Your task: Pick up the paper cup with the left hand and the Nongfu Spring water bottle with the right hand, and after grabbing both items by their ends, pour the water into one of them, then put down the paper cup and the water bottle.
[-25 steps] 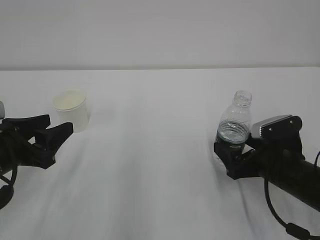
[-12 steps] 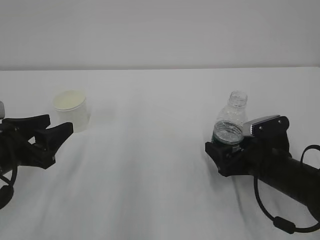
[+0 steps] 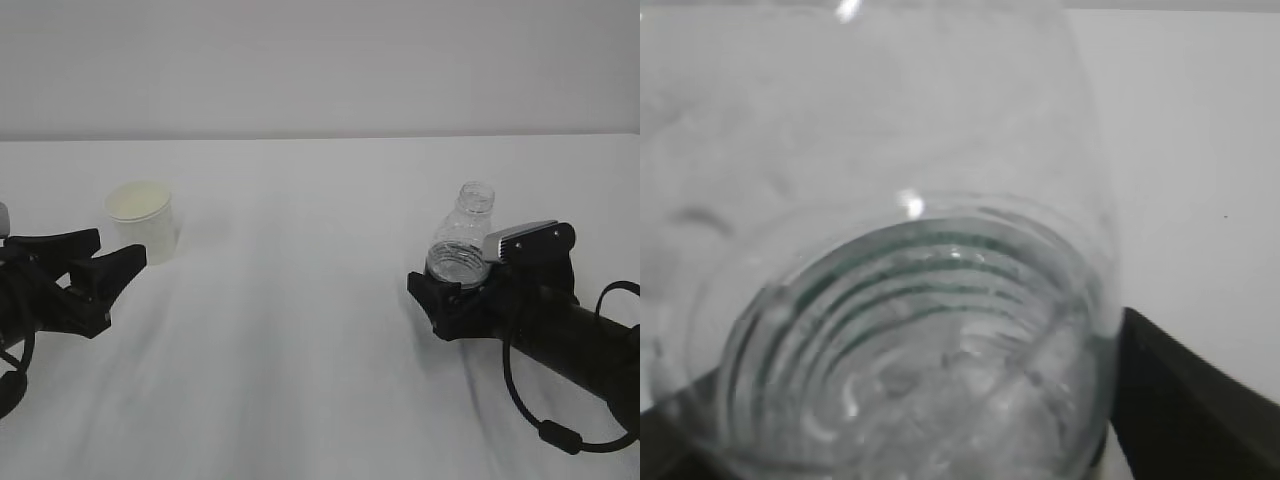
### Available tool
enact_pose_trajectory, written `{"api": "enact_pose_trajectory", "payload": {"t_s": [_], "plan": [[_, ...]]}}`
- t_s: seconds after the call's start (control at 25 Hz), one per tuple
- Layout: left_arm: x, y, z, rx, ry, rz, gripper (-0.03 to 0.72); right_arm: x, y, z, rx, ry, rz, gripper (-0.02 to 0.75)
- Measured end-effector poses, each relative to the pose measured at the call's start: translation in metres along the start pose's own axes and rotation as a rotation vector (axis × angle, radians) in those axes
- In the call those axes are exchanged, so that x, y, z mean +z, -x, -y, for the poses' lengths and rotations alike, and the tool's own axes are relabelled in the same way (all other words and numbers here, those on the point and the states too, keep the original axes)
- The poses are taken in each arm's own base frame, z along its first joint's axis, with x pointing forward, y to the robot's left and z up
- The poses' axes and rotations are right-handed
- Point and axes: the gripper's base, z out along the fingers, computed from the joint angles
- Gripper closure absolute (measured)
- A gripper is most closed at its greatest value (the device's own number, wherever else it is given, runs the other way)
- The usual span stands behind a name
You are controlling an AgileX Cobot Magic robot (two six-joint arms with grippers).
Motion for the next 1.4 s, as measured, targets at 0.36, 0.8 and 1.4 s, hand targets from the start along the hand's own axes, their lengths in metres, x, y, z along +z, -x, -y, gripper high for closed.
{"api": "enact_pose_trajectory", "payload": {"t_s": [0.36,0.8,1.4], "plan": [[0.0,0.0,0.0,0.004,0.0,0.0,0.228,0.0,0.0,0.0002,0.002,-0.002,0.0,0.125],[0.0,0.0,0.0,0.005,0.0,0.0,0.228,0.0,0.0,0.0004,0.002,-0.004,0.0,0.273],[0.0009,-0.0031,-0.0005,0.003,0.002,-0.013,0.228,-0.0065,-0.0013,0.0025,-0.074,-0.053,-0.014,0.3]]}}
